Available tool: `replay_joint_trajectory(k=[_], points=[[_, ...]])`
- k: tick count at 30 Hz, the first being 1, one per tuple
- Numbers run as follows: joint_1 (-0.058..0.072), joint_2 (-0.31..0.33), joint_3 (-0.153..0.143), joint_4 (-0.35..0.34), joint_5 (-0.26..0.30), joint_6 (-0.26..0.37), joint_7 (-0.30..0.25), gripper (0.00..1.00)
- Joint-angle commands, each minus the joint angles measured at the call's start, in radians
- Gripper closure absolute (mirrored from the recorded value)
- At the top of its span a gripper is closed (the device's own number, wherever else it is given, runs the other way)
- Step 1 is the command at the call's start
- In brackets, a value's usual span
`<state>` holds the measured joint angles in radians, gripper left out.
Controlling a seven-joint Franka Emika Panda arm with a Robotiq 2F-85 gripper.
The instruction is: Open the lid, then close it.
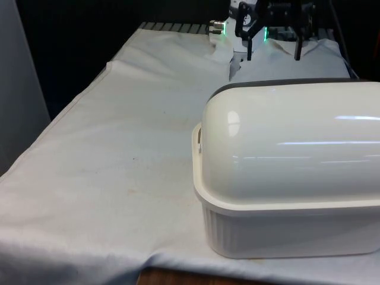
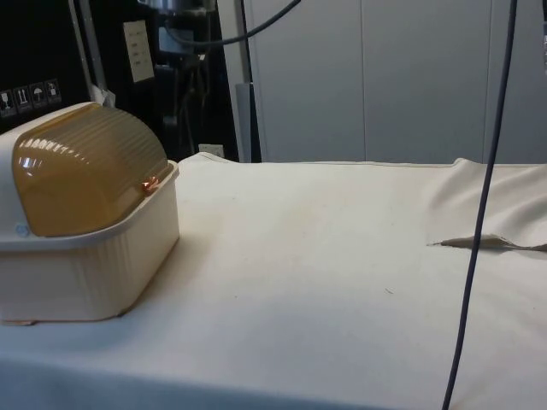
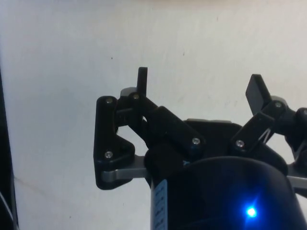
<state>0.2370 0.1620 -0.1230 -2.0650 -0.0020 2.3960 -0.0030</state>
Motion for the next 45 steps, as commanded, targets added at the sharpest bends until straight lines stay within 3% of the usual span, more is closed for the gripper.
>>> replay_joint_trajectory(k=[1, 5, 6, 7, 14, 15, 21, 45], points=[[0.002, 0.001, 0.0, -0.008, -0.006, 0.025, 0.005, 0.0], [0.003, 0.008, 0.005, -0.029, -0.007, 0.079, 0.005, 0.0], [0.001, 0.005, 0.005, -0.023, 0.0, 0.055, 0.0, 0.0], [0.003, 0.011, 0.006, -0.033, -0.007, 0.09, 0.005, 0.0], [0.004, 0.037, 0.013, -0.053, -0.005, 0.16, 0.0, 0.0], [0.002, 0.039, 0.014, -0.05, -0.001, 0.149, -0.001, 0.0], [0.003, 0.077, 0.015, -0.063, -0.003, 0.235, -0.006, 0.0], [-0.005, 0.162, 0.016, -0.069, 0.009, 0.386, -0.017, 0.0]])
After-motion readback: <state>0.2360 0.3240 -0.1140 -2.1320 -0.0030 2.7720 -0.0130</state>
